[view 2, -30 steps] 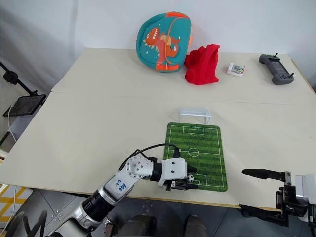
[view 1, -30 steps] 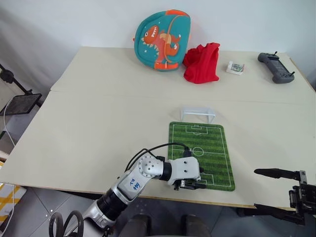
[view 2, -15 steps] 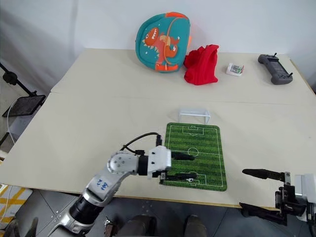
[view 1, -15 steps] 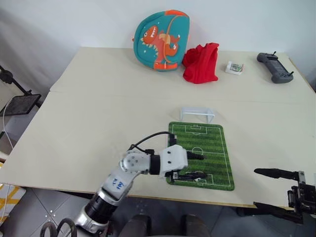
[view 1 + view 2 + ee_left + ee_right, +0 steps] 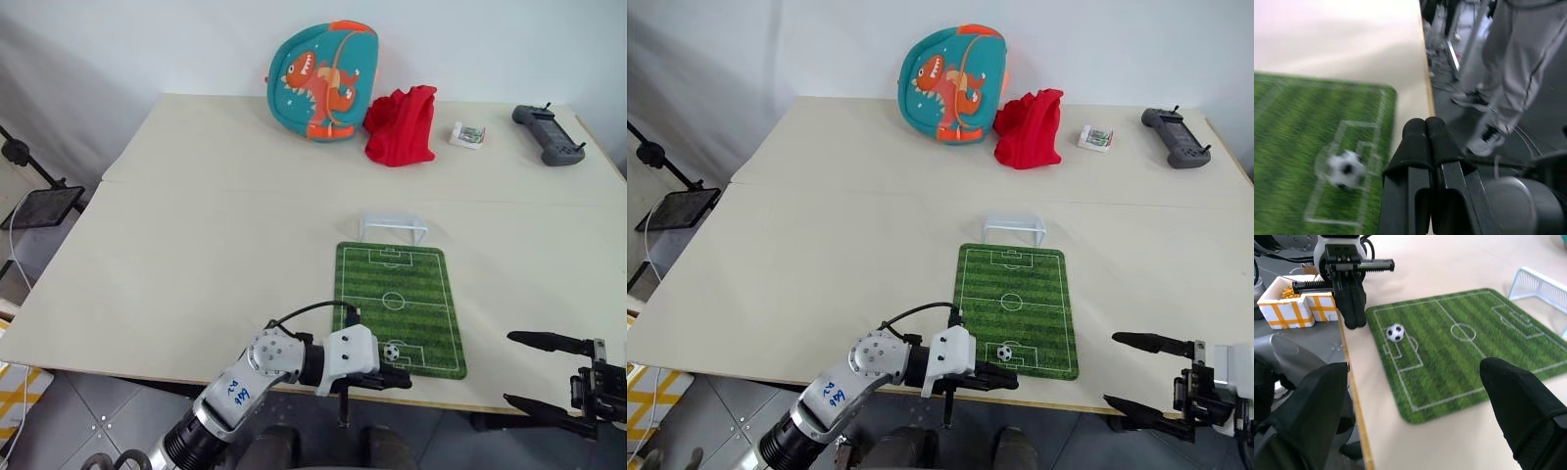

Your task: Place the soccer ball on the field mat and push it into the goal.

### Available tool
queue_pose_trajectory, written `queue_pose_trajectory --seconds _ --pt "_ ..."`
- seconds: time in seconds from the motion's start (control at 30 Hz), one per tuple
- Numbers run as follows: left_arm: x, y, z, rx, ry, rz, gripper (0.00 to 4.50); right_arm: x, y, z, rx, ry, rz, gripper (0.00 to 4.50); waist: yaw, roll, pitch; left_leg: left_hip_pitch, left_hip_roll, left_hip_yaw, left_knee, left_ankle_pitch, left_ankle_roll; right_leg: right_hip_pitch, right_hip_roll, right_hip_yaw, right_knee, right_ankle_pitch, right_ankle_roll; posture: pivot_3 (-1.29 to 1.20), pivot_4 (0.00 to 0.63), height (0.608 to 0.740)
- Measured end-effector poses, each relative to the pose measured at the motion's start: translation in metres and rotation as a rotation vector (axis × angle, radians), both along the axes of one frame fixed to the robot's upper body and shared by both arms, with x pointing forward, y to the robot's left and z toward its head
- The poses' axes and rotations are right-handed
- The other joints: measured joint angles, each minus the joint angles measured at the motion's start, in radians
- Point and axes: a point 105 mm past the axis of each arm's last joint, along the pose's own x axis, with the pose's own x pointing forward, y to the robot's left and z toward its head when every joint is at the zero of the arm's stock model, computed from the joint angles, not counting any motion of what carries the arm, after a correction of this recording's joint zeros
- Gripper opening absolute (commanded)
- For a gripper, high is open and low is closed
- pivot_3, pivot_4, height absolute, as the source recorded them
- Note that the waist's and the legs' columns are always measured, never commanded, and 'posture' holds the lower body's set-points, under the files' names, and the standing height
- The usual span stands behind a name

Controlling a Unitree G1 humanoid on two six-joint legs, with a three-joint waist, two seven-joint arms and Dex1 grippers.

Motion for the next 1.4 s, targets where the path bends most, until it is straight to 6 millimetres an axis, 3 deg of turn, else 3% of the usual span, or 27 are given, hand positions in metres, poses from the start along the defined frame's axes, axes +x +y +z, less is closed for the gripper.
queue_pose_trajectory --seconds 0.43,0.57,0.73,0.87,1.03,1.13,1.4 --pt "0.019 -0.007 -0.009 0.048 -0.009 0.059 0.03 -0.007 0.006 -0.004 0.012 -0.001 0.009 4.50 0.001 0.000 0.000 0.000 0.000 0.000 0.000 0.000 0.000 0.000 0.000 0.000 0.000 0.000 0.000 0.00 0.150 0.740" --pt "0.044 -0.009 -0.008 0.047 -0.058 0.131 0.03 -0.007 0.008 -0.004 0.026 -0.015 -0.002 4.50 0.002 0.000 0.000 0.000 0.000 0.000 0.001 0.000 0.000 0.000 0.000 0.000 0.000 0.000 0.000 0.00 0.150 0.740" --pt "0.088 -0.016 0.016 -0.023 -0.186 0.226 0.03 0.007 0.014 0.003 0.111 -0.091 -0.113 4.50 0.001 0.000 0.000 0.000 0.000 0.000 0.000 0.000 0.000 0.000 0.000 0.000 0.000 0.000 0.000 0.00 0.150 0.740" --pt "0.115 -0.008 0.038 -0.088 -0.264 0.300 0.03 0.020 0.015 0.008 0.209 -0.140 -0.241 4.50 -0.001 0.000 0.000 0.000 0.000 0.000 0.000 0.000 -0.001 -0.002 0.000 0.000 0.002 0.000 0.001 0.00 0.150 0.740" --pt "0.112 0.031 0.057 -0.184 -0.224 0.262 0.03 0.032 0.016 0.012 0.307 -0.197 -0.357 4.50 -0.010 0.000 0.000 0.000 0.000 0.000 0.000 0.000 -0.001 -0.003 0.000 0.000 0.006 0.000 0.001 0.00 0.150 0.740" --pt "0.109 0.081 0.064 -0.164 -0.220 0.256 0.03 0.037 0.019 0.011 0.337 -0.218 -0.379 4.50 -0.026 0.001 0.000 0.001 0.000 -0.001 -0.001 0.001 -0.003 -0.004 0.000 0.000 0.008 0.000 0.000 0.00 0.150 0.740" --pt "0.117 0.179 0.079 -0.138 -0.301 0.500 0.03 0.051 0.022 0.010 0.360 -0.268 -0.385 4.50 -0.030 0.001 -0.001 0.001 0.000 -0.002 -0.003 0.001 -0.002 -0.005 0.000 0.001 0.008 0.000 0.000 0.00 0.150 0.740"
